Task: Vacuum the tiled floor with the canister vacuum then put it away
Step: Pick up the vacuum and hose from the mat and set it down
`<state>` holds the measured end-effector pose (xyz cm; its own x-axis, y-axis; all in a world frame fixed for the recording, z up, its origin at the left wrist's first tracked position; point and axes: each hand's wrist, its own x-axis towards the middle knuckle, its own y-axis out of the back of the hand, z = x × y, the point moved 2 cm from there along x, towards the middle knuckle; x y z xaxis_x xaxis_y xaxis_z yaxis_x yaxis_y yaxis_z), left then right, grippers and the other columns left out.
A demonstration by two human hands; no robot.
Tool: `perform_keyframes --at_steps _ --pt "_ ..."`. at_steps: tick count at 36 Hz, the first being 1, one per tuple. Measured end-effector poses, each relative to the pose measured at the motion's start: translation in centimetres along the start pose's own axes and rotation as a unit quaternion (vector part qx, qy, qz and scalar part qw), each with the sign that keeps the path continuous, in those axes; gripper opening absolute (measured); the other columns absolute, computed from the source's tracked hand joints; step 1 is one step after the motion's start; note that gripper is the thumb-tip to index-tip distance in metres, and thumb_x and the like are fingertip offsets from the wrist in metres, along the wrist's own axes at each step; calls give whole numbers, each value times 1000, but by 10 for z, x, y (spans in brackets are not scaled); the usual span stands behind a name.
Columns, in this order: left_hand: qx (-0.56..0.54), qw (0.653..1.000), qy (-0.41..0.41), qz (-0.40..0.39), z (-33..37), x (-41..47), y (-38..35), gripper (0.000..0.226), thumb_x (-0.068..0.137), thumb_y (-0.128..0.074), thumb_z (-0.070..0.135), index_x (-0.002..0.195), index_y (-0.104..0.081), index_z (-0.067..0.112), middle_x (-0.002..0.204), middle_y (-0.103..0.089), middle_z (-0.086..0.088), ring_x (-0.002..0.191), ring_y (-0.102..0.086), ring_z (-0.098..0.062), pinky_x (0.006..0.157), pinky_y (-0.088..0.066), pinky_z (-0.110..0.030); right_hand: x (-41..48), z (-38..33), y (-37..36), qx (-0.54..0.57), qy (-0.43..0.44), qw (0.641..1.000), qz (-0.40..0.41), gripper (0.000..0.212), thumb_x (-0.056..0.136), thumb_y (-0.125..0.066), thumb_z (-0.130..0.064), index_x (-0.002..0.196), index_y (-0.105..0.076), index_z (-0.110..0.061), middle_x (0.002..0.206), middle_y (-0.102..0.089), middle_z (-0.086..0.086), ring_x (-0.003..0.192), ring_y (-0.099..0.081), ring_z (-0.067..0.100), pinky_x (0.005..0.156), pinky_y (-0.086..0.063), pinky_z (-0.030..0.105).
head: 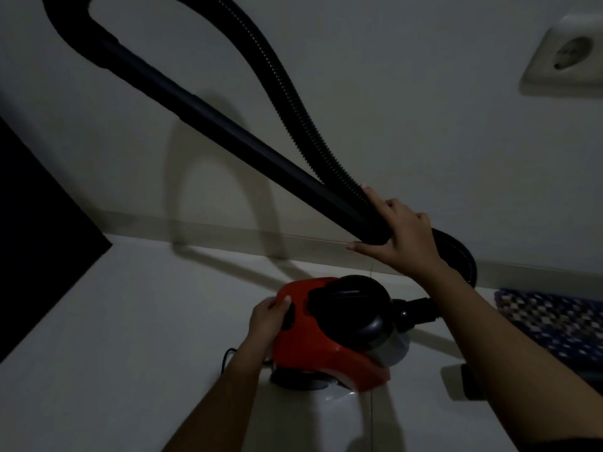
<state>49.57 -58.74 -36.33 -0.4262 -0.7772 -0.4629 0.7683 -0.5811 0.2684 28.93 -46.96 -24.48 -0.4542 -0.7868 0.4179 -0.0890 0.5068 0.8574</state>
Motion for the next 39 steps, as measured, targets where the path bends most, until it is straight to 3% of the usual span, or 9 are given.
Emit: perform_keyframes --at_steps 5,7,11,19,25,30,34,36,39 --pt "-3 958 -278 76 85 -40 -3 43 91 -57 27 131 -53 12 136 -52 -1 122 -44 -3 100 -34 -11 1 2 4 14 -4 1000 -8 96 60 -40 -82 142 -3 -48 100 -57 2 92 -54 19 77 -28 30" --pt "19 893 -433 122 119 -64 -2 36 90 -61 21 124 -59 9 126 -58 2 114 -47 5 95 -31 1 2 5 2 13 -3 1000 -16 96 60 -42 -81 143 -5 -47 100 -57 1 93 -56 20 76 -28 30" --pt "122 742 -637 167 162 -89 3 40 86 -63 23 120 -59 1 120 -56 2 115 -49 -5 103 -37 -14 3 7 1 29 0 999 -37 99 60 -44 -80 147 -18 -41 102 -59 1 95 -58 20 78 -30 31" --pt "510 616 -598 49 219 -53 26 54 84 -50 55 110 -66 11 101 -69 -6 96 -64 -24 80 -49 -34 3 16 -2 65 43 995 -67 94 64 -50 -77 143 -8 -50 107 -58 -4 99 -57 15 83 -37 34" --pt "629 487 -605 -27 206 -25 27 55 82 -66 41 129 -55 16 112 -66 -6 97 -65 -27 74 -51 -37 2 39 -21 83 83 991 -66 93 67 -55 -72 145 -14 -44 101 -60 -4 91 -59 13 75 -36 29" --pt "672 480 -552 -118 204 -19 22 55 92 -48 45 141 -34 23 125 -56 -1 106 -60 -24 83 -51 -37 -1 37 -20 10 104 986 -128 93 72 -45 -77 148 -6 -40 116 -56 -2 100 -54 15 80 -31 28" --pt "692 525 -443 -222 217 -33 24 53 93 -43 47 140 -31 27 133 -52 -1 109 -58 -25 87 -46 -32 -10 20 5 -35 118 980 -157 90 78 -26 -81 151 -7 -32 133 -51 7 115 -49 24 92 -37 38" --pt "683 550 -407 -257 228 -48 27 50 92 -45 46 137 -36 26 127 -56 -2 106 -59 -23 86 -45 -31 -16 12 18 -23 81 984 -159 88 79 -23 -80 150 -7 -30 144 -41 11 129 -39 27 105 -31 43" --pt "608 562 -496 -261 244 -74 26 44 89 -44 46 121 -56 18 98 -69 -3 81 -66 -20 67 -52 -27 -27 1 35 14 -2 988 -151 83 84 -22 -75 149 -11 -26 154 -28 17 142 -22 32 113 -16 49"
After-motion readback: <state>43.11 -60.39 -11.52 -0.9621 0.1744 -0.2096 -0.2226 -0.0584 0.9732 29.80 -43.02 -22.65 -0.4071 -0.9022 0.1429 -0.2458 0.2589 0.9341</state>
